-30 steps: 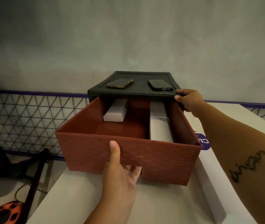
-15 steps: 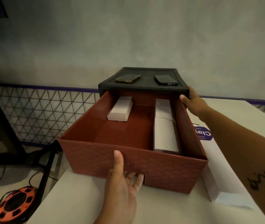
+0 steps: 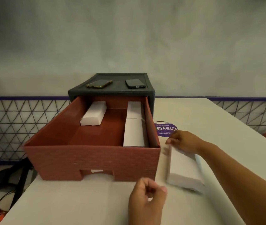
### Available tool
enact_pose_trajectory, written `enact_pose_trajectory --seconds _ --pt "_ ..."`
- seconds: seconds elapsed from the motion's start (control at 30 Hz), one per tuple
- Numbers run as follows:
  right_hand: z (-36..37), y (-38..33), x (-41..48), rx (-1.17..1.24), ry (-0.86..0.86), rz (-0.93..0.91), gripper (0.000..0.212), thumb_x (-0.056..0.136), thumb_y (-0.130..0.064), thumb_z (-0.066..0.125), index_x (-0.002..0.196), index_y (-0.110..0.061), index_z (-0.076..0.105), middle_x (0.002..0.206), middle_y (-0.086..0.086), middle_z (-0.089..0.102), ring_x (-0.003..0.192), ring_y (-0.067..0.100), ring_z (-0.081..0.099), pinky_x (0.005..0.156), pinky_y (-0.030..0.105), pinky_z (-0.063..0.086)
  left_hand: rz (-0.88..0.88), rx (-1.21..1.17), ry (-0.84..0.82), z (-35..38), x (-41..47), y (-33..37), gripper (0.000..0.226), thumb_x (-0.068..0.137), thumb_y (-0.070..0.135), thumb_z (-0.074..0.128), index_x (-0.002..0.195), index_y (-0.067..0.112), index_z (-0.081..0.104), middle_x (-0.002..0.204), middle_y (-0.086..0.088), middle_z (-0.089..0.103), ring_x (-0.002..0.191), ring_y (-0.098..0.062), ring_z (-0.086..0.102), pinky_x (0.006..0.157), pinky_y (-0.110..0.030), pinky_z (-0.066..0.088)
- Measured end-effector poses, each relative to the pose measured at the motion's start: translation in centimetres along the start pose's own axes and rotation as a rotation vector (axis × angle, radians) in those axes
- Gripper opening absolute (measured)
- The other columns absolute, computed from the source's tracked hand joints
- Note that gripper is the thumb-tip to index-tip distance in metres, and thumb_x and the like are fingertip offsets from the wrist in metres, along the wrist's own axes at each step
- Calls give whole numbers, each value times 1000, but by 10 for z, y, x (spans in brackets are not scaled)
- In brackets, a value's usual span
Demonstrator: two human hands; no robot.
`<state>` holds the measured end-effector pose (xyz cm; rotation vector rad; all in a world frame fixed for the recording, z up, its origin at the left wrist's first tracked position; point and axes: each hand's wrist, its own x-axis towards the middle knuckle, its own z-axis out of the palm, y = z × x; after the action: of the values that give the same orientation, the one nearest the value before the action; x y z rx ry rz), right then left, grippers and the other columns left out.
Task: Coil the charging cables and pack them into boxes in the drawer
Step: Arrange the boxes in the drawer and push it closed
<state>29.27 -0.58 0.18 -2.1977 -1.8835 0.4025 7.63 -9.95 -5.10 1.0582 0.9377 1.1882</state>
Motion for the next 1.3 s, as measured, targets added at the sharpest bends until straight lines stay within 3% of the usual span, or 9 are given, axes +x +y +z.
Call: enact_pose_trajectory --seconds 0.1,0.17,0.33,0.53,0.63,0.77,1.0,1.17,1.3 --pt "-4 23 -12 26 85 164 45 97 -44 39 94 -8 66 103 9 65 97 26 58 85 33 43 18 247 -195 16 -10 -6 29 52 28 74 77 28 59 80 10 63 69 2 56 59 -7 42" --pt "-8 36 -25 64 108 288 47 98 -44 35 82 -8 61 90 11 67 91 27 61 80 31 43 35 391 -265 25 -9 -8 39 73 19 73 99 36 50 110 18 52 96 4 52 78 -4 42" --pt "-3 54 -73 82 166 471 51 100 -44 26 112 -7 59 118 13 61 111 30 53 93 34 37 128 500 -276 43 6 -11 68 77 31 69 134 35 31 129 27 37 125 2 38 103 -10 29" --pt "16 45 -138 145 267 443 44 100 -36 30 65 -14 43 73 3 53 84 28 52 68 30 33 80 579 -282 59 17 -10 83 85 36 63 149 18 14 151 7 26 139 -11 26 111 -21 21" --pt "21 44 -155 278 364 442 36 97 -33 38 70 -12 47 69 0 51 68 17 47 55 26 31 82 664 -233 61 15 -12 66 87 40 58 143 22 29 146 2 37 133 -16 36 108 -26 29" --pt "24 42 -165 459 469 436 18 89 -29 50 82 -17 60 78 -6 61 75 11 53 59 23 37 200 797 -131 60 13 -14 41 87 43 54 123 25 45 125 2 54 120 -21 43 101 -33 36" --pt "24 40 -168 610 504 393 12 84 -23 56 75 -18 62 76 -6 65 75 11 57 59 26 39 345 689 -179 60 17 -13 26 86 34 60 107 29 44 99 19 52 87 10 49 68 -1 34" --pt "22 37 -167 761 605 357 16 64 -36 51 64 -25 63 66 -13 64 71 9 58 59 23 39 327 504 -212 67 24 -7 29 72 35 63 97 30 49 96 11 59 94 10 50 70 0 35" --pt "7 41 -161 796 620 349 20 81 -12 63 66 -26 64 64 -11 65 69 8 59 63 24 40 341 434 -195 81 26 12 47 56 49 61 97 28 53 95 8 61 93 10 52 67 0 38"
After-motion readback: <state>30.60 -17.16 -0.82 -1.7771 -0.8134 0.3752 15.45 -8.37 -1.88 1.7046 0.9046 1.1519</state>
